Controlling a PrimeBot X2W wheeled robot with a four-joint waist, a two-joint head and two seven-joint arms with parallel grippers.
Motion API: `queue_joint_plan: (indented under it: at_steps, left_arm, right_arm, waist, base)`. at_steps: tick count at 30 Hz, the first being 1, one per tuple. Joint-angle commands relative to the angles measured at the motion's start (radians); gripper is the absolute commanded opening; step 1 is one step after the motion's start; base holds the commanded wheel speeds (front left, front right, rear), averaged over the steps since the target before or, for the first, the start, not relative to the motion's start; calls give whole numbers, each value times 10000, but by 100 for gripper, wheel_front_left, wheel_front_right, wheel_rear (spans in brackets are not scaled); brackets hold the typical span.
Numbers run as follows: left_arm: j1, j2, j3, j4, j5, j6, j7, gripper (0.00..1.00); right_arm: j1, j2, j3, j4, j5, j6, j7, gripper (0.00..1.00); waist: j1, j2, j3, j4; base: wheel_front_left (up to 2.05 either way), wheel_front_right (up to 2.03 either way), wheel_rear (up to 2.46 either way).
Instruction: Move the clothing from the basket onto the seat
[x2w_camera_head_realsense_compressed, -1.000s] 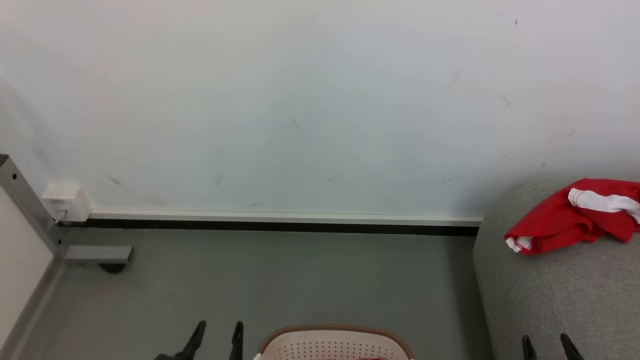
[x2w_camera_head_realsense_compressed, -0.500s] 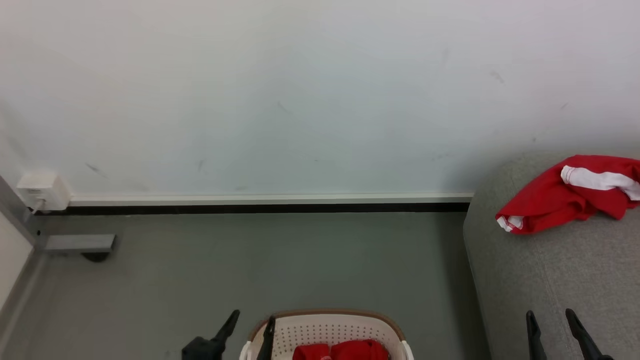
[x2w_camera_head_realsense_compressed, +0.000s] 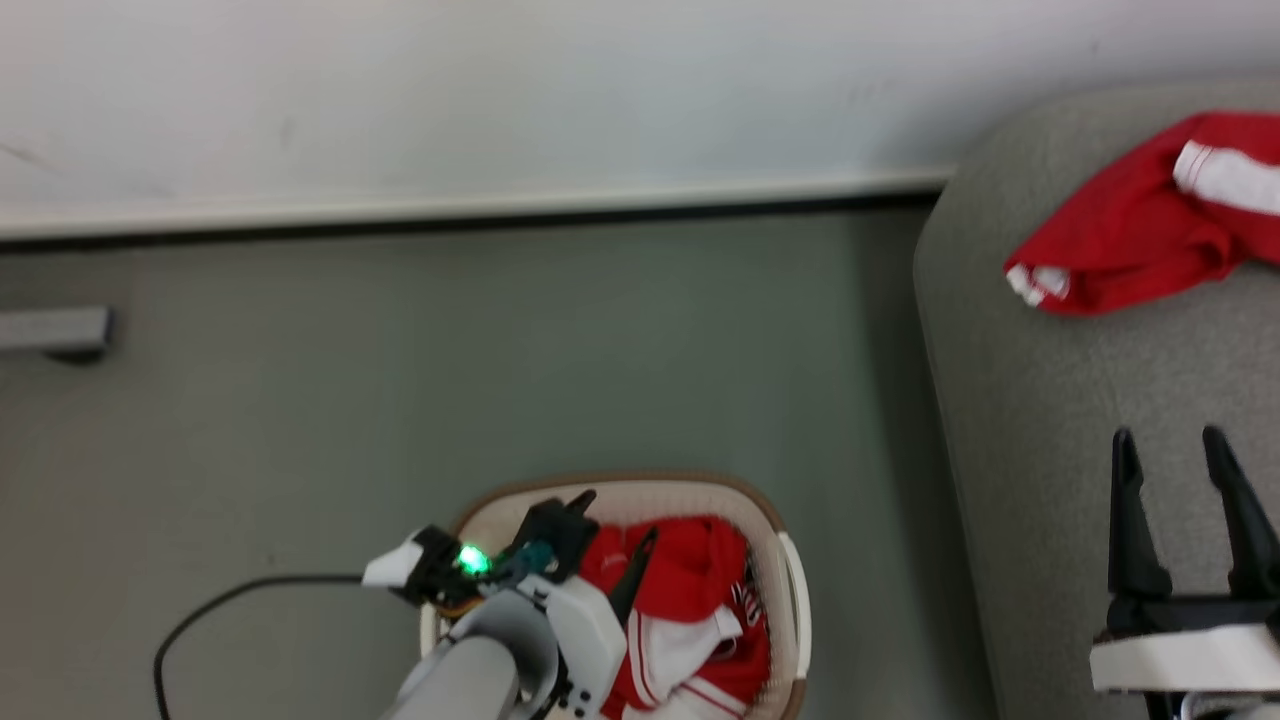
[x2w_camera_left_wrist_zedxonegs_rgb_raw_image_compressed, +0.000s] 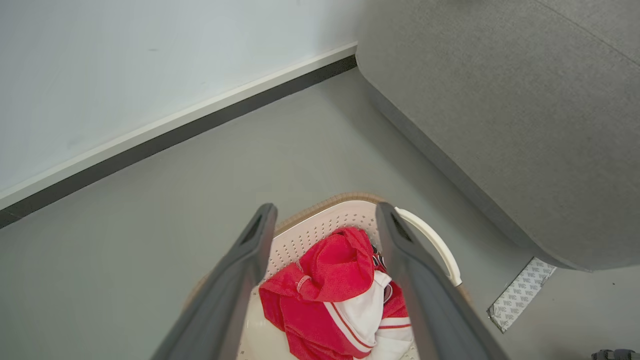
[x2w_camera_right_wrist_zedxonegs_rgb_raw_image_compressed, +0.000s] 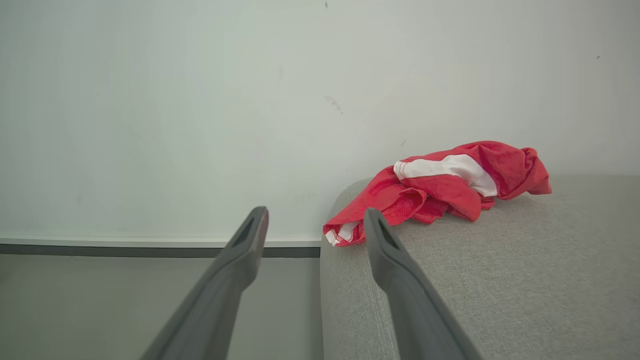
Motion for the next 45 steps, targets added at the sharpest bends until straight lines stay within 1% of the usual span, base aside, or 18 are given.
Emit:
queue_joint_plan:
  at_steps: [1, 6, 12, 16, 20, 23, 29, 32, 35, 37, 38, 39, 40, 45]
  left_arm:
    - [-500, 60, -119, 336, 198, -63, 171, 100]
    - [-1913, 58, -519, 1589, 380, -208, 915, 100]
    - [-3147, 106, -656, 2854, 348, -303, 1405, 100]
    - [-3873, 141, -677, 3521, 384, -305, 1456, 100]
    - [-4565, 176, -663, 4090, 407, -177, 1460, 100]
    - [-4849, 180, -631, 4352, 382, -63, 1485, 100]
    - [-5576, 346, -536, 5010, 311, 315, 1338, 100]
    - [-5875, 456, -541, 5259, 301, 395, 1210, 100]
    - [-6027, 426, -544, 5453, 247, 430, 895, 100]
    - [-6074, 368, -633, 5573, 262, 363, 685, 100]
    - [-6116, 346, -660, 5620, 243, 341, 554, 96]
    - [-6154, 337, -699, 5656, 231, 299, 402, 22]
    - [-6184, 311, -736, 5676, 222, 250, 254, 0]
    - [-6190, 167, -868, 5772, 77, 137, -378, 0]
  right_arm:
    - [-450, 8, 1, -140, 61, -33, -32, 100]
    - [-1435, 10, 46, -522, 255, -33, -32, 100]
    - [-2373, 12, 20, -984, 425, -33, -32, 100]
    - [-2883, 13, 176, -1245, 317, -33, -32, 100]
    - [-3312, 10, 318, -1560, 351, -33, -32, 100]
    - [-3426, 12, 369, -1736, 298, -33, -32, 100]
    - [-3495, 15, 521, -2327, 207, -32, -10, 100]
    - [-3340, 27, 518, -2602, 153, -27, -9, 100]
    - [-3086, 16, 378, -2825, 103, -29, -7, 100]
    - [-2932, 7, 286, -2975, 57, -32, -8, 100]
    - [-2894, 7, 278, -3036, 14, -32, -8, 100]
    - [-2846, 10, 276, -3083, 0, -32, -8, 100]
    - [-2791, 12, 269, -3101, -28, -32, -8, 100]
    - [-2800, 26, 284, -2947, 81, -32, -8, 100]
  waist:
    - [-3, 0, 1613, -454]
    - [-3, 0, 3184, -813]
    - [-3, 0, 4737, -1199]
    - [-3, 0, 5645, -1360]
    - [-3, 0, 6443, -1472]
    - [-3, 0, 6763, -1492]
    - [-3, 0, 7543, -1654]
    - [-3, 0, 7811, -1766]
    - [-3, 0, 7870, -1819]
    - [-3, 0, 7871, -1807]
    - [-3, 0, 7878, -1771]
    - [-3, 0, 7887, -1737]
    - [-3, 0, 7884, -1702]
    - [-3, 0, 7643, -1590]
  base:
    - [0, 0, 0]
    - [0, 0, 0]
    - [0, 0, 0]
    - [0, 0, 0]
    - [0, 0, 0]
    - [0, 0, 0]
    - [0, 0, 0]
    - [0, 0, 0]
    - [0, 0, 0]
    - [10, 10, 10]
    - [9, 9, 9]
    - [4, 4, 4]
    - [0, 0, 0]
    - [0, 0, 0]
